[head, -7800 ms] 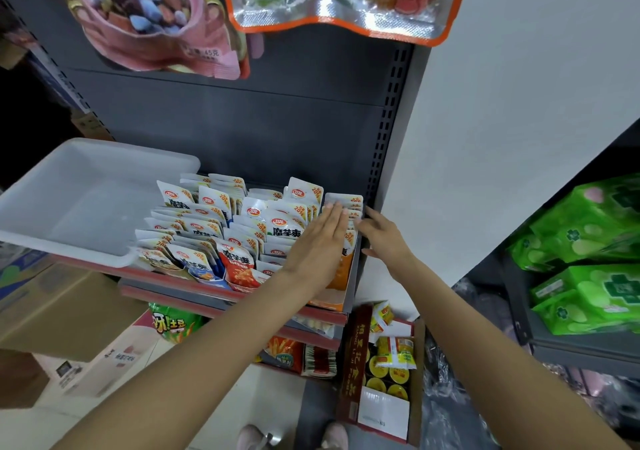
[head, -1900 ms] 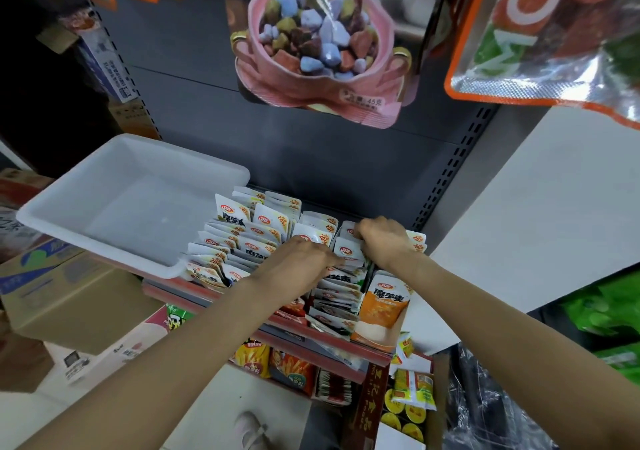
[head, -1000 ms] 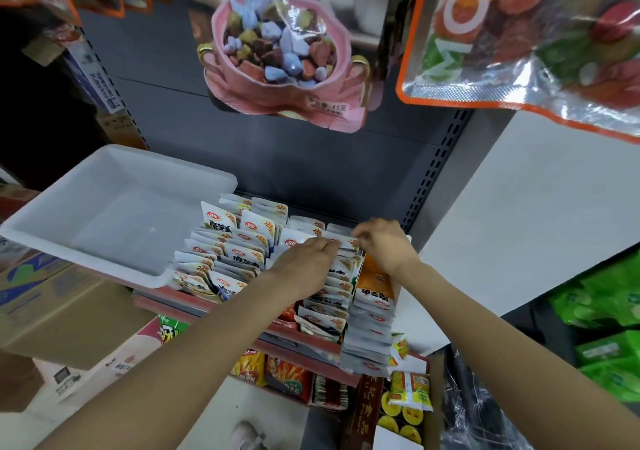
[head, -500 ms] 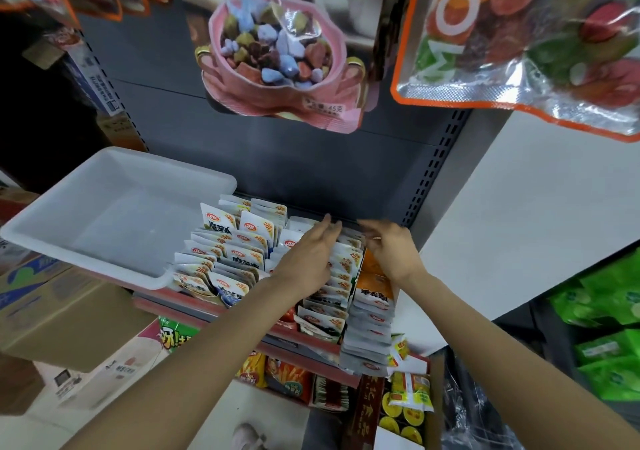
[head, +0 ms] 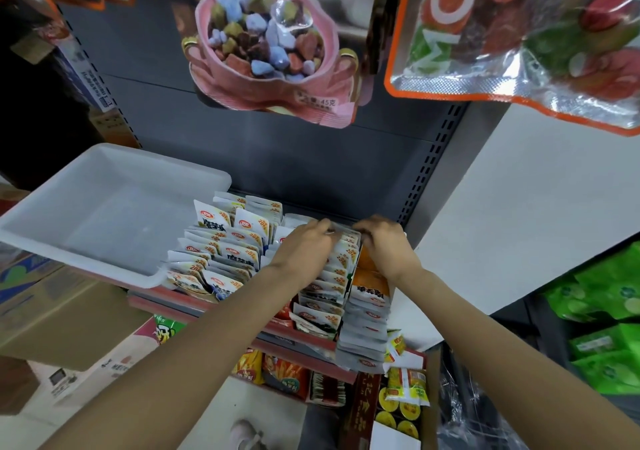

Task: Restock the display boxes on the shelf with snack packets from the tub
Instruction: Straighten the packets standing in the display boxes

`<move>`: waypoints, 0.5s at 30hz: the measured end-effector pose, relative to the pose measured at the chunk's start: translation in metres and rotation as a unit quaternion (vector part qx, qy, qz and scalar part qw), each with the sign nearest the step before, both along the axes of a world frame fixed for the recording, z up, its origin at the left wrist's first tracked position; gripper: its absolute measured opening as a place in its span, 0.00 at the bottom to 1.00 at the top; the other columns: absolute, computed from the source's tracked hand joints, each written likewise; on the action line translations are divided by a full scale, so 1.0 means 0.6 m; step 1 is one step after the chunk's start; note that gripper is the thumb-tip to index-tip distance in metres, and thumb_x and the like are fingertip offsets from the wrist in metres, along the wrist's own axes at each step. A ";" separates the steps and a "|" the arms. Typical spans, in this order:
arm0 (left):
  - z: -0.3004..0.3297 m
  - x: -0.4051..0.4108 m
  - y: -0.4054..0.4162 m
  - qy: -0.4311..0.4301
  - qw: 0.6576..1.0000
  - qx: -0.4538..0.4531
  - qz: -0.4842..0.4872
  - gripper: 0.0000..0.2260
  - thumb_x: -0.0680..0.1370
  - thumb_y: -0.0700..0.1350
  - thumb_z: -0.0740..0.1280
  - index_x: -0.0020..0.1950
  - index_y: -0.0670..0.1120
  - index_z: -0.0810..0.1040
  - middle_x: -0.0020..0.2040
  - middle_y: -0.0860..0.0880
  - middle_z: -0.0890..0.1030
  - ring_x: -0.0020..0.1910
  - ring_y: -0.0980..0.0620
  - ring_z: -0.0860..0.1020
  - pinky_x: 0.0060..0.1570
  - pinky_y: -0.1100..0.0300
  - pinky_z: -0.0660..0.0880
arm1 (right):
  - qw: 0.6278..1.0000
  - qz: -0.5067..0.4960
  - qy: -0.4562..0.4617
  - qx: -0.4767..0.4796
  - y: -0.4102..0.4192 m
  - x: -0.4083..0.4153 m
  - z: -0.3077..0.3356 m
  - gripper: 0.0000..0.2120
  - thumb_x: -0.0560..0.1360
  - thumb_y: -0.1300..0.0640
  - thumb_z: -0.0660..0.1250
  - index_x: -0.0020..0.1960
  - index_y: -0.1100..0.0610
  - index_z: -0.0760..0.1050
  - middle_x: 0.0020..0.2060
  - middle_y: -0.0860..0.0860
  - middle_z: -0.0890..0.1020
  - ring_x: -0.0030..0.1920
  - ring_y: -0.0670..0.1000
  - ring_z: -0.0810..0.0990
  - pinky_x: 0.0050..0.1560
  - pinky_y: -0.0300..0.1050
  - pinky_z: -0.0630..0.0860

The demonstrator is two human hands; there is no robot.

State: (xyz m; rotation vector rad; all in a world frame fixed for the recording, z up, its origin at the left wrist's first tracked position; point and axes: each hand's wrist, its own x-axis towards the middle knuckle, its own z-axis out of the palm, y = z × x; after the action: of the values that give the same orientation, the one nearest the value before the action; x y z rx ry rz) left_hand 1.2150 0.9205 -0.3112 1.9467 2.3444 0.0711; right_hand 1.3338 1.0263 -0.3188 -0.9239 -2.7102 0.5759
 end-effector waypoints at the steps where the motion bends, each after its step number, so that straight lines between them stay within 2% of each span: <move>1: 0.001 0.000 0.001 0.007 1.000 -0.015 -0.004 0.26 0.75 0.31 0.61 0.73 0.44 0.65 0.69 0.44 0.67 0.66 0.46 0.66 0.63 0.54 0.68 | 1.000 0.010 -0.009 0.008 0.001 0.000 0.000 0.15 0.76 0.68 0.59 0.57 0.60 0.79 0.55 0.58 0.79 0.55 0.56 0.77 0.54 0.38 0.67; 4: 0.005 0.000 0.003 0.004 0.999 -0.042 -0.026 0.27 0.75 0.32 0.60 0.74 0.44 0.62 0.69 0.44 0.64 0.66 0.46 0.65 0.59 0.56 0.69 | 0.996 0.042 -0.066 0.047 -0.001 0.000 0.002 0.19 0.76 0.69 0.58 0.63 0.59 0.76 0.62 0.57 0.74 0.60 0.53 0.74 0.60 0.38 0.67; 7: 0.002 -0.005 -0.004 -0.069 0.996 -0.049 -0.027 0.28 0.75 0.31 0.60 0.74 0.48 0.65 0.69 0.47 0.62 0.67 0.50 0.64 0.58 0.58 0.70 | 0.991 0.063 -0.104 0.057 -0.011 0.003 -0.004 0.26 0.75 0.71 0.57 0.71 0.57 0.66 0.69 0.54 0.67 0.67 0.52 0.69 0.65 0.38 0.64; 9: -0.006 -0.012 -0.013 -0.117 0.992 -0.039 -0.012 0.28 0.76 0.30 0.60 0.73 0.51 0.66 0.72 0.49 0.59 0.69 0.50 0.63 0.62 0.58 0.69 | 0.989 0.079 -0.116 0.055 -0.020 0.010 -0.012 0.30 0.76 0.71 0.57 0.75 0.58 0.56 0.74 0.53 0.60 0.72 0.51 0.62 0.69 0.36 0.59; 11: -0.014 -0.018 -0.021 -0.121 0.992 -0.033 -0.002 0.31 0.76 0.29 0.60 0.74 0.54 0.63 0.76 0.49 0.51 0.75 0.49 0.55 0.70 0.55 0.63 | 0.985 0.089 -0.136 0.062 -0.025 0.018 -0.016 0.33 0.77 0.71 0.57 0.77 0.59 0.47 0.77 0.53 0.50 0.76 0.50 0.54 0.71 0.35 0.52; 13: -0.015 -0.022 -0.020 -0.103 0.993 -0.051 -0.012 0.34 0.75 0.28 0.59 0.76 0.55 0.58 0.78 0.49 0.44 0.77 0.50 0.45 0.74 0.52 0.56 | 0.980 0.098 -0.156 0.075 -0.021 0.019 -0.017 0.34 0.77 0.71 0.57 0.77 0.61 0.43 0.77 0.54 0.45 0.76 0.50 0.49 0.73 0.37 0.47; 15: -0.009 -0.019 -0.013 -0.085 0.993 -0.076 -0.030 0.37 0.74 0.27 0.57 0.77 0.54 0.51 0.78 0.48 0.41 0.77 0.51 0.41 0.75 0.52 0.51 | 0.974 0.111 -0.179 0.077 -0.012 0.014 -0.012 0.34 0.77 0.69 0.57 0.77 0.62 0.42 0.77 0.55 0.44 0.77 0.51 0.48 0.75 0.40 0.48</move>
State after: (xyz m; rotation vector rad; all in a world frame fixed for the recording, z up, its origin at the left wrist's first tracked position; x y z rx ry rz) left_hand 1.2034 0.9128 -0.3165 1.8596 2.1170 0.0492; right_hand 1.3425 1.0192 -0.3262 -0.7515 -3.1553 0.2466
